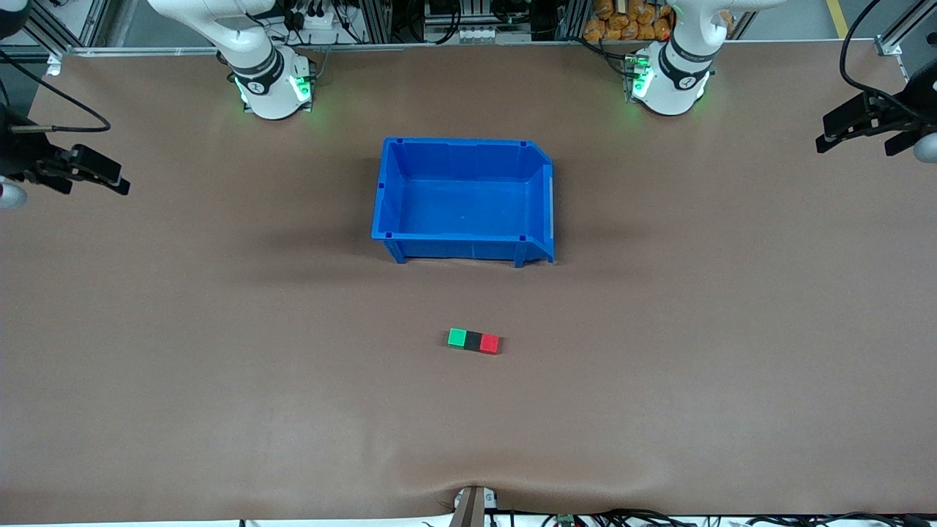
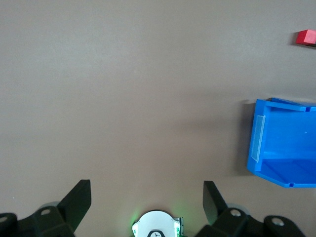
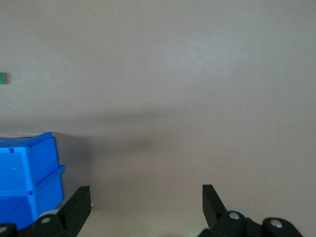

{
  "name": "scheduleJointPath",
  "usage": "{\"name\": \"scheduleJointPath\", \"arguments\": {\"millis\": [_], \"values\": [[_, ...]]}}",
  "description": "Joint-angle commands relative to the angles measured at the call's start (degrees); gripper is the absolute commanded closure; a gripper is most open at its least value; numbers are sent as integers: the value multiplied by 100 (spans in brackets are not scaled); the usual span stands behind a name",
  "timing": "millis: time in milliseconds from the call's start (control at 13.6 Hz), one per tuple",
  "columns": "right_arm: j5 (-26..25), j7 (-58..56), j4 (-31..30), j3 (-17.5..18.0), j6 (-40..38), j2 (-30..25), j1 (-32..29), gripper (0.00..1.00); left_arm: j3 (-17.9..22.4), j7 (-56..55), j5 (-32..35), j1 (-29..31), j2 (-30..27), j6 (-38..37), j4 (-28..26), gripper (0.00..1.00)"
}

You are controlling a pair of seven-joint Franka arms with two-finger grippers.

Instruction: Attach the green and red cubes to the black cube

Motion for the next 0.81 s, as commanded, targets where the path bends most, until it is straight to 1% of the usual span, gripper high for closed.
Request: {"name": "scheduleJointPath", "arguments": {"millis": [0,73,220,293,440,733], "values": [[-187,530,383,92,-452,-22,-27,0,-18,23,12,26,26,7,96,0],[-310,530,383,100,-452,-22,-9,0,-9,32,21,26,26,-2,87,0],[-347,486,400,109,-435,4,-9,0,-9,41,21,34,35,-2,87,0],[-355,486,470,109,-408,30,0,0,-9,32,21,34,27,-2,87,0],[-399,486,847,109,-443,188,26,0,-9,32,21,34,35,-2,87,0],[-426,460,981,100,-443,294,-26,0,0,50,21,87,35,-2,78,0]]}}
